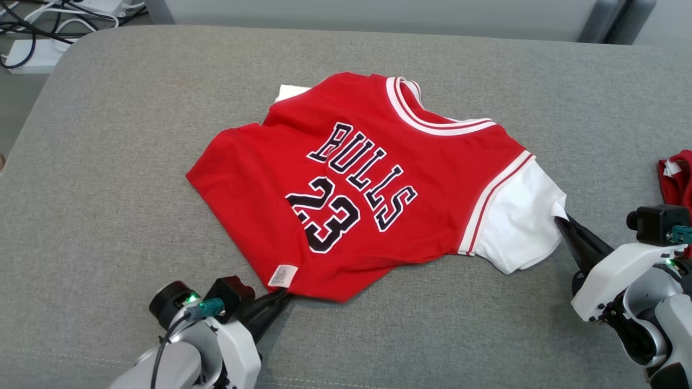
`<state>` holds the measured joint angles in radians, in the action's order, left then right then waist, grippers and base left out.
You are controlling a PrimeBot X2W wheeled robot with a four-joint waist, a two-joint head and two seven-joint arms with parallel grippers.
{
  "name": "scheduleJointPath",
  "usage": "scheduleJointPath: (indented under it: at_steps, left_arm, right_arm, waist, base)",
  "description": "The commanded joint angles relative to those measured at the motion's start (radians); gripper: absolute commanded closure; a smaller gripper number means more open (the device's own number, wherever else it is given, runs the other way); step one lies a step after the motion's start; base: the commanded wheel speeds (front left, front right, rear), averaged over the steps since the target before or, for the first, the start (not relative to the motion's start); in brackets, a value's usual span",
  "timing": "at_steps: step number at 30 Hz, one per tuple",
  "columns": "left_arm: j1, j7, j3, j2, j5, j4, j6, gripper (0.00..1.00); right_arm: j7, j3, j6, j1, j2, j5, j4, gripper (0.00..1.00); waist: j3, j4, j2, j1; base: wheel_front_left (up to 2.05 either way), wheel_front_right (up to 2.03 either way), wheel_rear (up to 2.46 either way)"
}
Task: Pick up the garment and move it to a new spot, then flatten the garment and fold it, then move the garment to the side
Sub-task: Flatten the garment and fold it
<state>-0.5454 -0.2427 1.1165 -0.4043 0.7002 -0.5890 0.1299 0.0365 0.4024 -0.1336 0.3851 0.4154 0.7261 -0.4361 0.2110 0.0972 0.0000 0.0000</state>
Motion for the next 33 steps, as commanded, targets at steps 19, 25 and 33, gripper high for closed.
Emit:
scheduleJointPath:
  at_steps: [19,25,33]
  left_arm:
    - [-0.517,0.141,-0.116,-0.318,-0.125,0.151,-0.011,1.0]
    - [-0.552,0.124,-0.077,-0.294,-0.115,0.12,-0.002,1.0]
    - [-0.676,0.162,0.056,-0.307,-0.081,0.091,0.0,1.0]
  right_arm:
    - [-0.046,0.043,0.003,0.216,-0.092,-0.06,0.051,1.0]
    - [-0.074,0.102,0.003,0.257,-0.083,-0.048,0.049,1.0]
    - [-0.079,0.106,0.003,0.474,-0.078,-0.05,-0.014,1.0]
  waist:
    - [0.004,0.007,0.0,0.0]
    - [0.017,-0.01,0.0,0.0]
    - [0.057,-0.034,0.0,0.0]
  base:
    - [0.0,0.0,0.0]
    - [0.0,0.0,0.0]
    - [0.0,0.0,0.0]
